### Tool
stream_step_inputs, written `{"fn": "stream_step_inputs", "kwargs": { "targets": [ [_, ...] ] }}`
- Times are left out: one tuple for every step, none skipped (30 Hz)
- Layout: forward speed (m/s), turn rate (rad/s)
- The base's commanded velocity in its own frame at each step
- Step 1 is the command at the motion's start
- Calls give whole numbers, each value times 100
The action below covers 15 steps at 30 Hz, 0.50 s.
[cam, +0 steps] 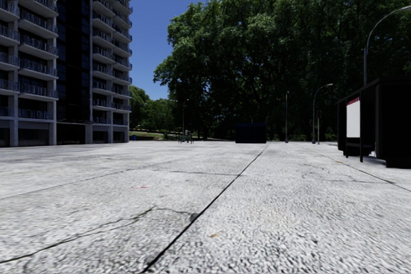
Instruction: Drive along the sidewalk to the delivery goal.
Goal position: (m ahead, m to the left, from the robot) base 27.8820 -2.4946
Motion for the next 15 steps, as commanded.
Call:
{"fn": "stream_step_inputs", "kwargs": {
  "targets": [
    [200, 0],
    [200, 0],
    [200, 0],
    [200, 0],
    [200, 0],
    [200, 0],
    [200, 0],
    [200, 0],
    [200, 0],
    [200, 0],
    [200, -2],
    [200, -9],
    [200, -17],
    [200, -17],
    [200, -35]
  ]
}}
